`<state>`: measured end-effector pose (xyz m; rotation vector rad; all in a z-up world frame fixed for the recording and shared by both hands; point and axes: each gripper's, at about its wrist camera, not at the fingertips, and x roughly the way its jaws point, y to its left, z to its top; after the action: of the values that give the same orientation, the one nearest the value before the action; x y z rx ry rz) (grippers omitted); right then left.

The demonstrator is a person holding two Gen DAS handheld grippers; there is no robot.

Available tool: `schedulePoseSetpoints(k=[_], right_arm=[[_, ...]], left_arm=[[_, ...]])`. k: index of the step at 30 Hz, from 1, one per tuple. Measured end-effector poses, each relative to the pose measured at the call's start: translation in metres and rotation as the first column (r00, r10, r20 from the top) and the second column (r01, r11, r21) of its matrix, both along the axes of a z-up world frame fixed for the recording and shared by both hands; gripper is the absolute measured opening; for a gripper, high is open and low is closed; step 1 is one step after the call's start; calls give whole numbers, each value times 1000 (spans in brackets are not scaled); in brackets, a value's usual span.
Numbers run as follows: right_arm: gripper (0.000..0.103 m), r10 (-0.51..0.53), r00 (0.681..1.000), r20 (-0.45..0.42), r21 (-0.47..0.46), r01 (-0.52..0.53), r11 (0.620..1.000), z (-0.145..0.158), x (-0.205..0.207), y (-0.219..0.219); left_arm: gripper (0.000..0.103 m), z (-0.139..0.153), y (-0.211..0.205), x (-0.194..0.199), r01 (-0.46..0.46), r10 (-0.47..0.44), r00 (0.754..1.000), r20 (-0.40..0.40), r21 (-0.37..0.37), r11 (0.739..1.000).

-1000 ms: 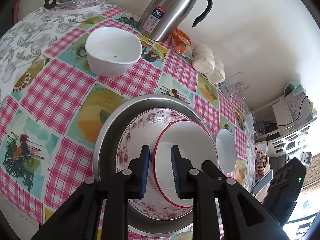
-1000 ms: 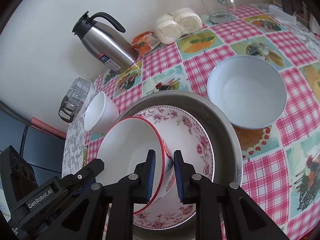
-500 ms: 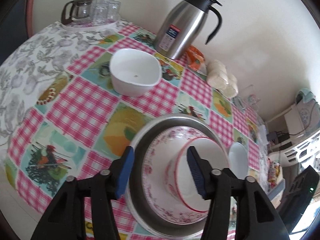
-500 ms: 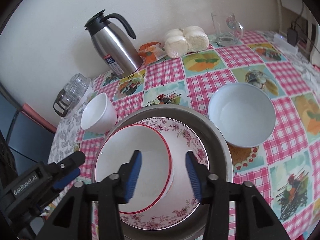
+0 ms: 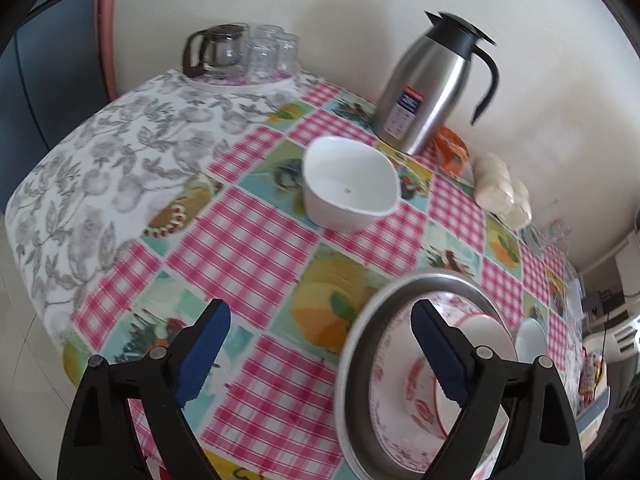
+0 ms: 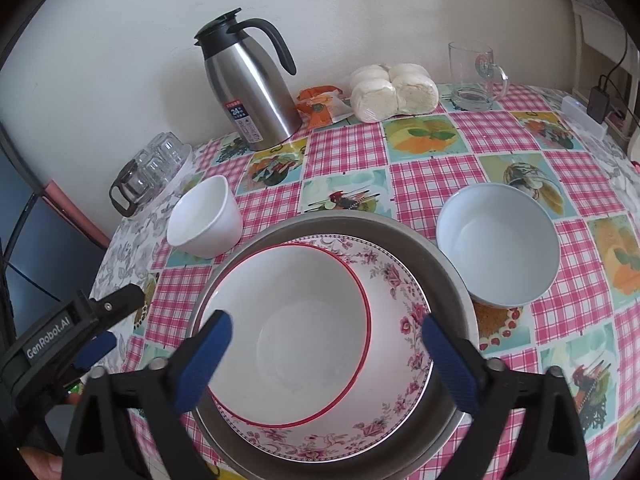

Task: Organize plates and bowls
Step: 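Move both grippers to the rim of the white square bowl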

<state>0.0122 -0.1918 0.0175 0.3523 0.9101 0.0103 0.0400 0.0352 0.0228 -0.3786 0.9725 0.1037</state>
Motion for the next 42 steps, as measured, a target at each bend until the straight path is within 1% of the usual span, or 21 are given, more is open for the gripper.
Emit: schedulePoseSetpoints(k=[1, 5, 7, 8, 11, 16, 20, 25, 29, 30, 33, 35, 36, 38, 39, 42], right_arm=[[103, 1, 1000, 4, -2, -1, 1000, 0, 0, 0], [103, 8, 1000, 12, -4, -8, 1000, 1, -1, 3], [103, 13, 1000, 16, -9, -13, 1000, 2, -1, 5], [103, 17, 1000, 19, -12, -16, 1000, 2, -1, 6], [103, 31, 999, 36, -21, -30, 999, 6, -2, 11], [103, 49, 997, 52, -27, -48, 998, 11, -2, 21], [103, 63, 996, 64, -23, -62, 998, 15, 3, 30], [103, 78, 995, 59, -17, -78, 997, 21, 11, 41], [103, 82, 995, 56, -22, -80, 997, 30, 24, 51], [103, 83, 995, 55, -21, -82, 996, 33, 27, 53], [103, 87, 995, 51, -2, -87, 996, 43, 39, 60], [103, 89, 995, 51, 6, -89, 996, 49, 48, 65], [103, 86, 995, 51, 1, -87, 996, 53, 53, 67], [103, 81, 996, 44, -15, -81, 997, 58, 62, 72], [103, 83, 996, 39, -26, -82, 996, 60, 67, 75], [103, 86, 996, 27, -60, -84, 995, 64, 80, 82]], left_arm=[[92, 0, 5, 0, -18, 18, 1000, 2, -1, 1000], [93, 1, 22, -4, -96, 96, 995, 15, 14, 995], [96, 2, 32, -7, -139, 138, 990, 24, 29, 990], [99, 2, 36, -7, -152, 152, 988, 27, 34, 988], [100, 2, 50, -7, -178, 177, 984, 34, 40, 983], [100, 1, 64, -4, -178, 177, 983, 40, 20, 984], [100, 2, 72, 2, -170, 170, 983, 63, -1, 985], [100, 8, 76, 12, -151, 151, 981, 118, -8, 988], [100, 15, 80, 21, -156, 155, 970, 188, -9, 988], [100, 16, 80, 23, -156, 155, 969, 193, -10, 988], [100, 19, 83, 31, -138, 143, 967, 212, -36, 990], [100, 18, 85, 37, -123, 134, 968, 211, -67, 990], [100, 17, 86, 39, -113, 129, 971, 203, -88, 990], [100, 13, 89, 47, -92, 120, 976, 182, -154, 984], [100, 12, 89, 49, -88, 119, 977, 180, -169, 982], [100, 9, 85, 59, -80, 109, 979, 175, -162, 983]])
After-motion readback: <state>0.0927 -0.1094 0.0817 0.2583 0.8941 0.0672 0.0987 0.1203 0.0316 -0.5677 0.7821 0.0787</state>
